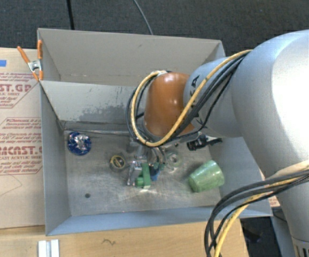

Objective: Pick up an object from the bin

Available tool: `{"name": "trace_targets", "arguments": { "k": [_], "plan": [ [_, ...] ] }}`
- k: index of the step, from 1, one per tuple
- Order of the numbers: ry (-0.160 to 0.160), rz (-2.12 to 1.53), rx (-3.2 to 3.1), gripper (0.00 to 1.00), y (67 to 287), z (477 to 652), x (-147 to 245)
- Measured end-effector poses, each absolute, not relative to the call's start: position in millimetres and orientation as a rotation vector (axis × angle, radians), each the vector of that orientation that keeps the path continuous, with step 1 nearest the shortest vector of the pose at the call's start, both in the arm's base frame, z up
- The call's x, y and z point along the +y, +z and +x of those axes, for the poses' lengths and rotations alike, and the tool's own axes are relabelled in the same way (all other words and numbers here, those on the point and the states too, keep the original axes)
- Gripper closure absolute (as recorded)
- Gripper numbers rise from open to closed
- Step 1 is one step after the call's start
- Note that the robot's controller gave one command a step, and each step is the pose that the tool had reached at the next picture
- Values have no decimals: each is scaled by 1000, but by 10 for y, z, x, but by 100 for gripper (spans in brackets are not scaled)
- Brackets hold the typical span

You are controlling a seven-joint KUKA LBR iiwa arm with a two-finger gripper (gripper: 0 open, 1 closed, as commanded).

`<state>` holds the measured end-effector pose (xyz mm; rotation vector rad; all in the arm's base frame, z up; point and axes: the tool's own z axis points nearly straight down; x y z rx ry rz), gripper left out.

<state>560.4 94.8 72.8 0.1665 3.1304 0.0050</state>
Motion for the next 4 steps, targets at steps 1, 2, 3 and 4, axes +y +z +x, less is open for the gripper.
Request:
{"name": "trace_targets", "arguments": {
  "k": [1, 2, 3, 4],
  "plan": [
    [2, 3, 3136, 0, 745, 5038, 992],
    [-3, -169, 3136, 0, 752, 4866, 316],
    [0, -176, 3143, 100, 753, 4852, 344],
    [2, -175, 3137, 0, 750, 4865, 349]
  ]
}}
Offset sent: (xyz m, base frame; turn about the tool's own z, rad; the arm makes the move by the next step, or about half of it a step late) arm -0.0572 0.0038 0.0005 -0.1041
